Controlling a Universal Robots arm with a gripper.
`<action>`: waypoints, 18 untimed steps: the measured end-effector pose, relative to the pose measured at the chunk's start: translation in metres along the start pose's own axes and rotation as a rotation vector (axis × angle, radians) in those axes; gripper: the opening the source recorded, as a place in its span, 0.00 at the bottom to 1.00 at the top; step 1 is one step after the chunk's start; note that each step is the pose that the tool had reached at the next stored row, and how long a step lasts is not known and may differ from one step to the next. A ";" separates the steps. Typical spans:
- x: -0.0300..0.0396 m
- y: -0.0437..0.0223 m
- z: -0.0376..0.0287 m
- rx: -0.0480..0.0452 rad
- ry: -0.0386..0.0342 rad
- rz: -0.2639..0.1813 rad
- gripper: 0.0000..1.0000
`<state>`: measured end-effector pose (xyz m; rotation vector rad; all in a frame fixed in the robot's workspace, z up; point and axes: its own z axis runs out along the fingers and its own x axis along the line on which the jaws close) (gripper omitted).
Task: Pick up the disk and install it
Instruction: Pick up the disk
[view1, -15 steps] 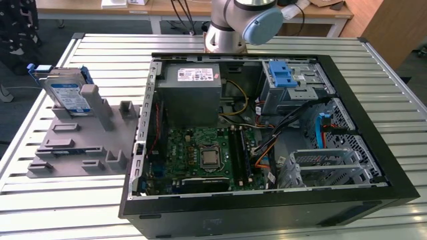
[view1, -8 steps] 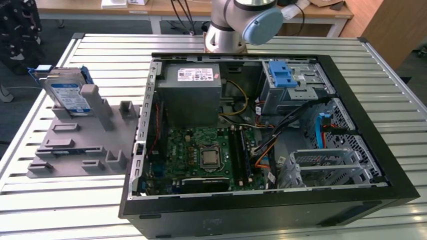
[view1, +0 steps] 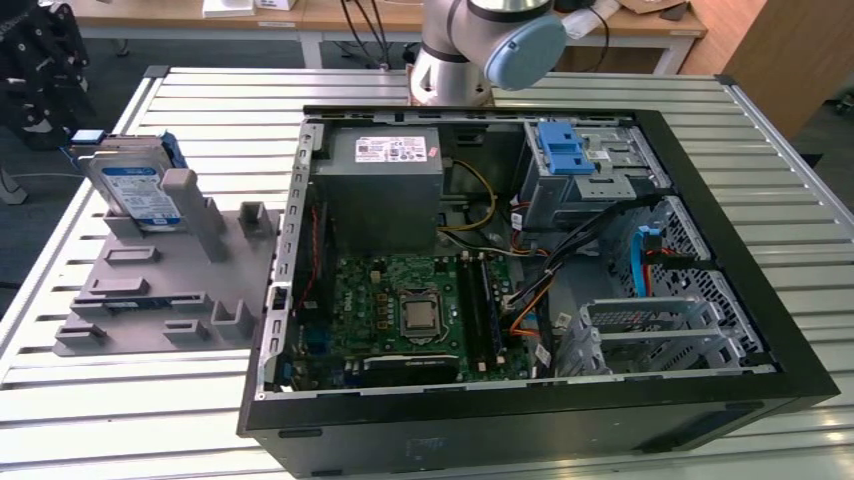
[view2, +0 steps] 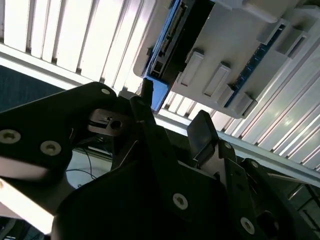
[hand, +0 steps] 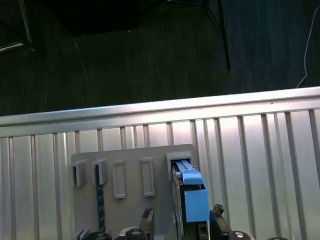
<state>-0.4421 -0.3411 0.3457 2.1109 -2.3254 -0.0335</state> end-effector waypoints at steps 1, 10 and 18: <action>0.0000 0.0000 0.0001 -0.0003 0.0003 -0.013 0.55; 0.0000 0.0000 0.0005 -0.0001 0.0001 -0.014 0.55; 0.0000 0.0000 0.0006 -0.0005 0.0007 -0.050 0.55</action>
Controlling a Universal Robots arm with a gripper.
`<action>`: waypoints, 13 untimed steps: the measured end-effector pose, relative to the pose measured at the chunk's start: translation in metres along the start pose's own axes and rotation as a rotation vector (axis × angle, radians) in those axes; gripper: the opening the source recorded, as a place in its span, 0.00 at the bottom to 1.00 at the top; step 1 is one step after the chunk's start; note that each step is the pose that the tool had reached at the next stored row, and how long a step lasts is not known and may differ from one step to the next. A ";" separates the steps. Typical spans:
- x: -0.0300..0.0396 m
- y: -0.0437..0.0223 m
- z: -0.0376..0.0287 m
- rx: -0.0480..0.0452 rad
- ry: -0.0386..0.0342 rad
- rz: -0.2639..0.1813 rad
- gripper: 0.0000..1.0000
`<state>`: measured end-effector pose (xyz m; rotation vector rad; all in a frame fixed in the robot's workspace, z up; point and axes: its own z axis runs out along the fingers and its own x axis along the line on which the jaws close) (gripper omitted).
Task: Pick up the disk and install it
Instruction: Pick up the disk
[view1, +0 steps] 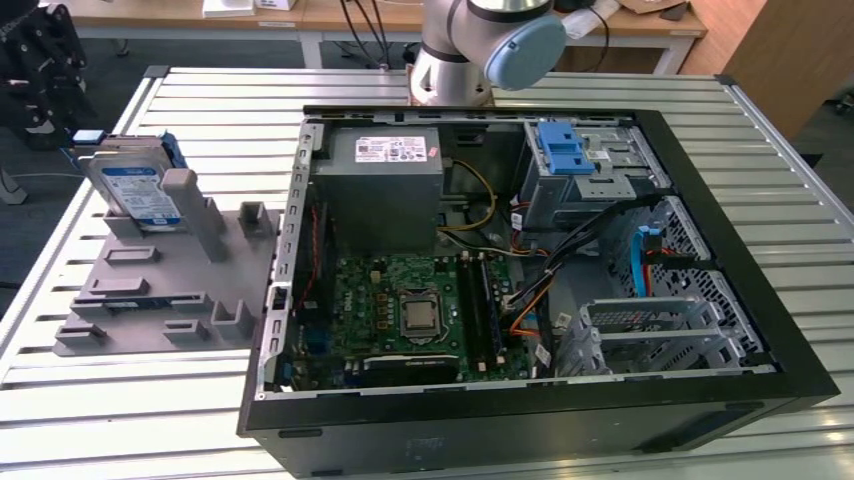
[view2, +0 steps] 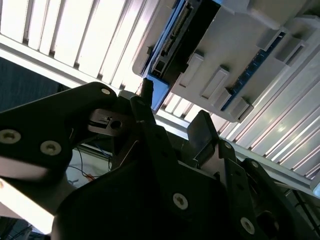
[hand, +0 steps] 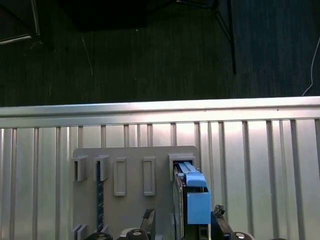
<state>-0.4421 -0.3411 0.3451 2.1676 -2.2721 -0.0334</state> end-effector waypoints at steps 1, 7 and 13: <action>0.0000 0.0000 0.0000 0.0000 0.0001 -0.001 0.55; 0.0000 0.0000 -0.0001 -0.0002 0.0002 -0.006 0.55; 0.0000 0.0000 0.0000 -0.0003 0.0002 -0.012 0.55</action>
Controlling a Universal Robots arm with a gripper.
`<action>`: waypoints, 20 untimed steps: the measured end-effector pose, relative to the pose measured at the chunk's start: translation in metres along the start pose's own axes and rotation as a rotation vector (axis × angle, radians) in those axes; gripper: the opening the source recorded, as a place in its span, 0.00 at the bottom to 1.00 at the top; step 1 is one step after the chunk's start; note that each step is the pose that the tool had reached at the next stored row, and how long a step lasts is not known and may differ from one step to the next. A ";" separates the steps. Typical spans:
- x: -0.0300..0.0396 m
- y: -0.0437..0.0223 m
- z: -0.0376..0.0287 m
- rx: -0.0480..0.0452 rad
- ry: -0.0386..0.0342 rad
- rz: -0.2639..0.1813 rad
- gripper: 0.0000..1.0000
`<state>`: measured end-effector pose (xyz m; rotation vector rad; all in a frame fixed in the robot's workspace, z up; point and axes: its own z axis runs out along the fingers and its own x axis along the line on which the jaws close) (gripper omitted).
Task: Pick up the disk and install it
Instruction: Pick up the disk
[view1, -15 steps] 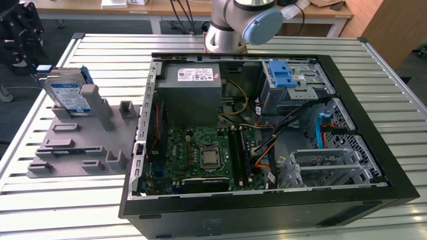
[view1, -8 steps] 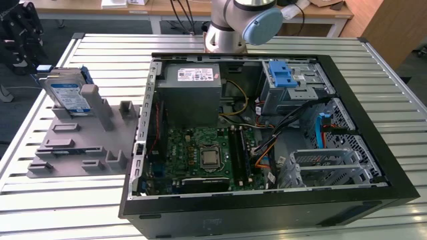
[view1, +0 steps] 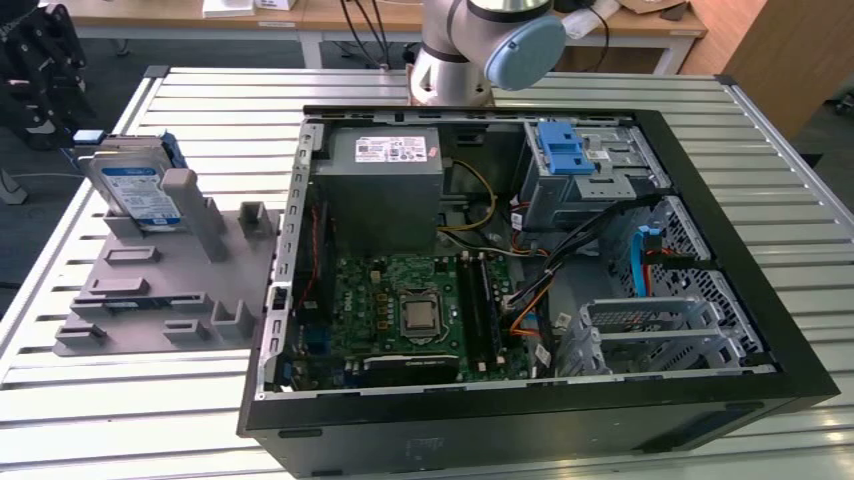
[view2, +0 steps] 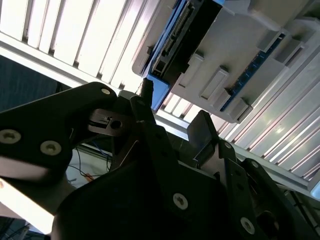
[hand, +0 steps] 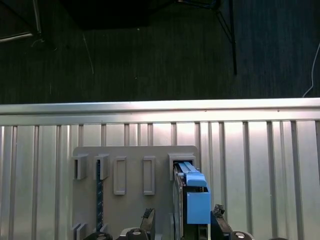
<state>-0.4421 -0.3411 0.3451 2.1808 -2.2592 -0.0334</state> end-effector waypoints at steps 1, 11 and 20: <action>0.0000 0.0000 0.0000 0.0000 0.0000 -0.001 0.55; -0.0008 0.0001 0.0018 -0.0009 0.0010 -0.064 0.55; -0.0055 0.0020 0.0142 -0.0008 0.0011 -0.064 0.55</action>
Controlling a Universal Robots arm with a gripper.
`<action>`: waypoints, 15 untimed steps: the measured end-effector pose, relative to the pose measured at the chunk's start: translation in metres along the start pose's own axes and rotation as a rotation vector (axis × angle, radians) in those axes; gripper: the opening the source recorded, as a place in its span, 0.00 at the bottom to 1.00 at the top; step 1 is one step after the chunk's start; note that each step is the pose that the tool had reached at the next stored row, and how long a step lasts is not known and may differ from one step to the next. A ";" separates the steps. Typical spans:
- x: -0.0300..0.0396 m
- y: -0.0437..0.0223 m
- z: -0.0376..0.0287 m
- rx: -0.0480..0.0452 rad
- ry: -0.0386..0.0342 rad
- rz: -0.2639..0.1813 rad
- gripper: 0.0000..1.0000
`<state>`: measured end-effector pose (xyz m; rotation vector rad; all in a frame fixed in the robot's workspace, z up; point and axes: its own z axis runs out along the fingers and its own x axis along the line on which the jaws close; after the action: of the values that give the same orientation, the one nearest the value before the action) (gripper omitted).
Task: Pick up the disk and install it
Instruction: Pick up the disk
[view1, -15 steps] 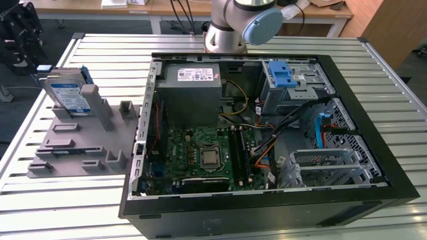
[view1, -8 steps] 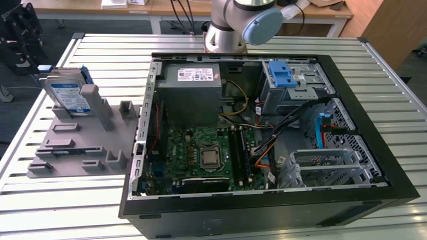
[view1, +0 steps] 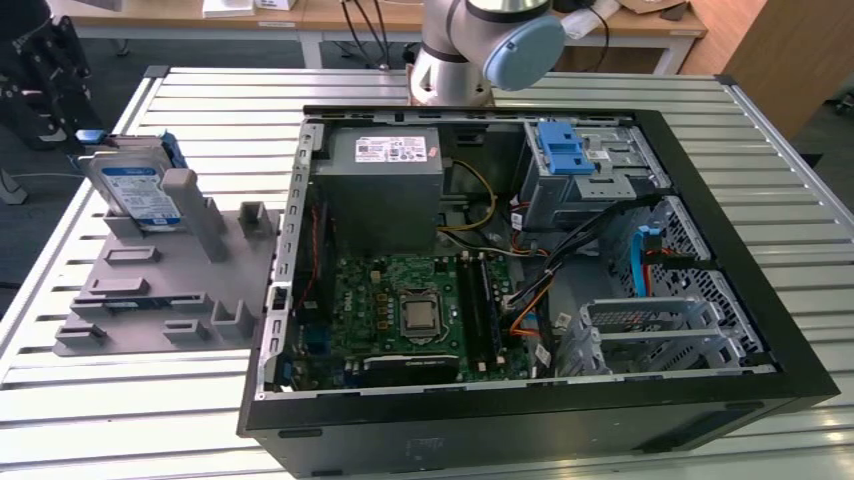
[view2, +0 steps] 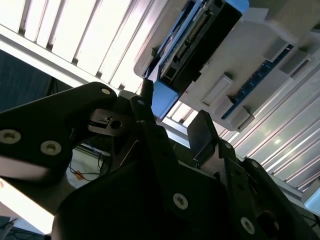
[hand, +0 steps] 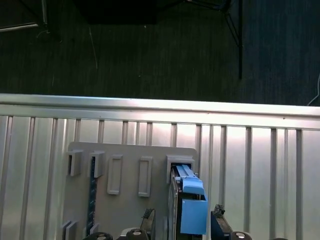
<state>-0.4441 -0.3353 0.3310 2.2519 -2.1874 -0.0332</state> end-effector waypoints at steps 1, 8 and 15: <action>0.0000 0.0002 0.0018 0.0000 0.0000 0.000 0.55; -0.0009 0.0017 0.0140 -0.0001 0.0000 0.000 0.55; -0.0013 0.0017 0.0154 0.0000 0.0000 0.000 0.55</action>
<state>-0.4461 -0.3339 0.3156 2.2520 -2.1873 -0.0332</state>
